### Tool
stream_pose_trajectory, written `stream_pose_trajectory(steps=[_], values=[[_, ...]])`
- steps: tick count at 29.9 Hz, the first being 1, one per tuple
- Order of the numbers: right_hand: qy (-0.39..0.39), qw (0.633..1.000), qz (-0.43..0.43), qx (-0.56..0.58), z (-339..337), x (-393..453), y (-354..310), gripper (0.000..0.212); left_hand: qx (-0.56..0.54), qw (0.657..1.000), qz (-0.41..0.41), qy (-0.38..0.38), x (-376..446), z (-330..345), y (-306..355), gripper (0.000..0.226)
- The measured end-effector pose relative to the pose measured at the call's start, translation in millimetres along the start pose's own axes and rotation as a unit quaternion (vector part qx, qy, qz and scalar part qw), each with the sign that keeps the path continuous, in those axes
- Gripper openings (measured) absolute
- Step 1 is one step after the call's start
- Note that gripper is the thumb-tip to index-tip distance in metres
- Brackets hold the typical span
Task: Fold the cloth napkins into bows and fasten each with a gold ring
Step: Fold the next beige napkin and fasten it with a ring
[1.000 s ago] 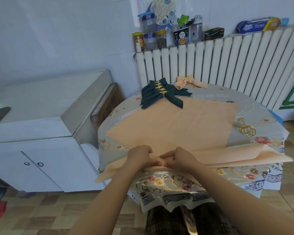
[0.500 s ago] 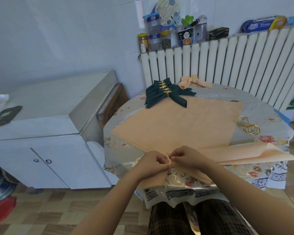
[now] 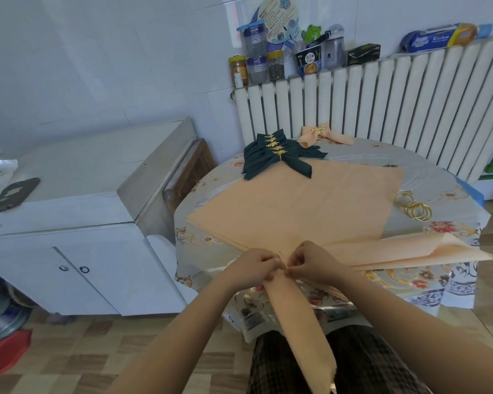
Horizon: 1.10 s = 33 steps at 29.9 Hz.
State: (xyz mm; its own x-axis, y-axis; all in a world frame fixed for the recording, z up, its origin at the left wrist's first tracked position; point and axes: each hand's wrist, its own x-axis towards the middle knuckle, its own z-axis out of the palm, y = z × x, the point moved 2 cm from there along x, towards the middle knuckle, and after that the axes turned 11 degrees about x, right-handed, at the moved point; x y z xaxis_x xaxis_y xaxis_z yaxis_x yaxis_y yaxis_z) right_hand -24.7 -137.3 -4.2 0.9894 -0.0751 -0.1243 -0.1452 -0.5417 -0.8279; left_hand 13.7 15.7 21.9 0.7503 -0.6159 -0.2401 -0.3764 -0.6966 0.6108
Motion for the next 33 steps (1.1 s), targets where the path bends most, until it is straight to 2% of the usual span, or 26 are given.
stream_pose_trajectory(steps=[1,3,5,7,9,12,14,18,21,25,30,33], values=[[-0.002,1.0,0.006,-0.009,0,1,0,0.019,0.032,0.999,0.015,0.04,3,2,-3,0.021],[-0.011,0.999,0.015,-0.031,-1,4,1,0.026,0.102,0.988,0.049,0.106,7,10,-10,0.025],[-0.015,0.998,0.017,-0.058,-2,8,-1,0.024,0.138,0.979,0.092,0.122,8,18,-15,0.035],[-0.001,0.997,0.022,-0.073,-6,11,-2,0.018,0.143,0.978,0.118,0.1,11,27,-16,0.042],[0.021,0.996,0.024,-0.086,-8,13,-2,0.025,0.16,0.976,0.122,0.085,14,37,-18,0.049],[0.041,0.994,-0.001,-0.101,-8,11,2,0.022,0.244,0.962,0.101,0.066,18,47,-22,0.061],[0.039,0.994,-0.012,-0.104,-8,6,5,0.022,0.283,0.954,0.086,0.055,20,49,-23,0.055],[0.046,0.973,-0.01,-0.224,-15,-8,10,0.035,0.309,0.948,0.071,0.037,23,50,-20,0.051],[0.058,0.978,-0.01,-0.198,-19,-13,17,0.034,0.321,0.942,0.077,0.056,27,44,-16,0.051],[0.079,0.981,-0.041,-0.17,-18,-16,26,0.026,0.321,0.934,0.109,0.114,30,44,-10,0.062],[0.085,0.98,-0.091,-0.156,-17,-17,33,0.021,0.309,0.943,0.114,0.052,35,53,-21,0.049],[0.075,0.97,-0.085,-0.214,-23,-12,36,0.024,0.327,0.939,0.107,0.024,39,50,-17,0.049]])
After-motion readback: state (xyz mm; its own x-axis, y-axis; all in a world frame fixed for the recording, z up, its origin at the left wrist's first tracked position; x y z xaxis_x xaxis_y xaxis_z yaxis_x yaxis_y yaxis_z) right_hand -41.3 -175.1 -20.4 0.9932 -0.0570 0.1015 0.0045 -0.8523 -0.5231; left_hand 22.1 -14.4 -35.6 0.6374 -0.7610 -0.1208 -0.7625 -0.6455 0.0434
